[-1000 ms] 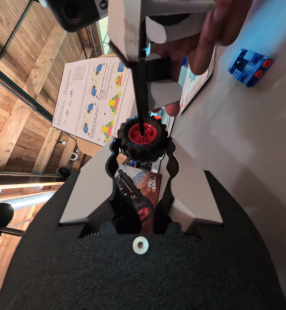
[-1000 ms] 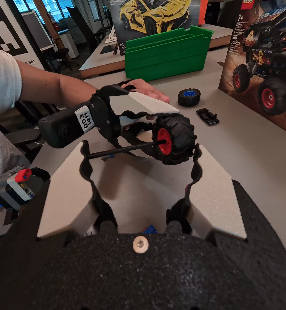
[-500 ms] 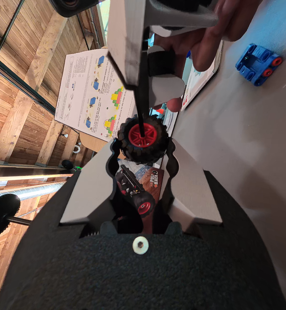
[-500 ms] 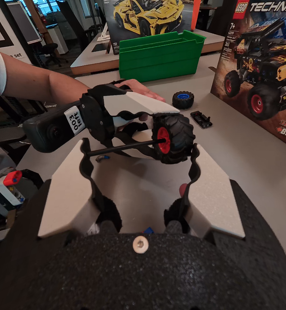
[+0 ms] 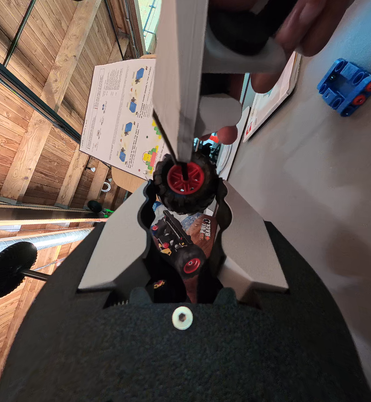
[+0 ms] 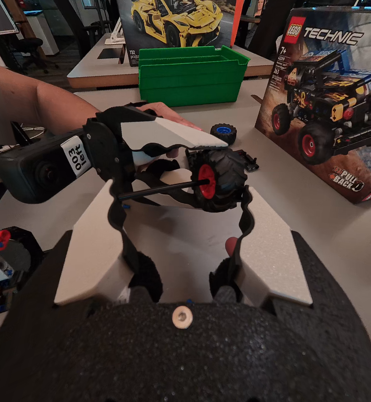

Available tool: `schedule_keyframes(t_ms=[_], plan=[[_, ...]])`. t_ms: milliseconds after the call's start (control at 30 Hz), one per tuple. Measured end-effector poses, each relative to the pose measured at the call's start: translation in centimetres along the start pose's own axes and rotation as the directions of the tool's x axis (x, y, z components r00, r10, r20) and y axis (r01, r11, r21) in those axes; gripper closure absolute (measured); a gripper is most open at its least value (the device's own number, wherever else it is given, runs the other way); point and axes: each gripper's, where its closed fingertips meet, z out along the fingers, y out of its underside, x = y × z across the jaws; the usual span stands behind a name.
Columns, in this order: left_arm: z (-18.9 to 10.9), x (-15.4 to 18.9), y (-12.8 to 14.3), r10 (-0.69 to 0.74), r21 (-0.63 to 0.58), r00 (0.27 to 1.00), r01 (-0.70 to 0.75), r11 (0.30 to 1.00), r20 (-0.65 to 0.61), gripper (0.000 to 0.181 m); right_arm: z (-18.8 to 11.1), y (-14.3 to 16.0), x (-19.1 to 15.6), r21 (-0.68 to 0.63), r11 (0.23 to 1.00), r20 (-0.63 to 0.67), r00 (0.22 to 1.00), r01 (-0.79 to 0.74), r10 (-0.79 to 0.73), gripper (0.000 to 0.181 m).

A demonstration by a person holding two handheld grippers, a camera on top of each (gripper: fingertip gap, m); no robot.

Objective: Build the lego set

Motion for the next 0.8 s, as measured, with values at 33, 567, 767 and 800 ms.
schedule_keyframes(t_ms=[33, 567, 767, 800], plan=[[0.0, 0.0, 0.0, 0.009, -0.002, 1.000, -0.009, 1.000, 0.006, 0.127, 0.0, 0.0, 0.0, 0.001, 1.000, -0.005, 1.000, 0.005, -0.005, 0.073], [0.3, -0.1, -0.4, -0.121, 0.035, 0.991, 0.123, 0.992, -0.050, 0.125, -0.4, -0.5, 0.6, 0.023, 1.000, -0.025, 1.000, -0.016, 0.017, 0.078], [0.1, 1.3, -0.2, -0.443, 0.003, 0.850, 0.463, 0.886, -0.287, 0.125, -1.4, 0.3, 2.3, 0.024, 0.999, -0.077, 0.997, 0.034, -0.032, 0.082], [0.0, 1.4, 0.2, -0.505, -0.022, 0.803, 0.526, 0.850, -0.316, 0.119, -1.7, 0.1, 2.4, 0.042, 0.998, -0.083, 0.996, 0.039, -0.036, 0.084]])
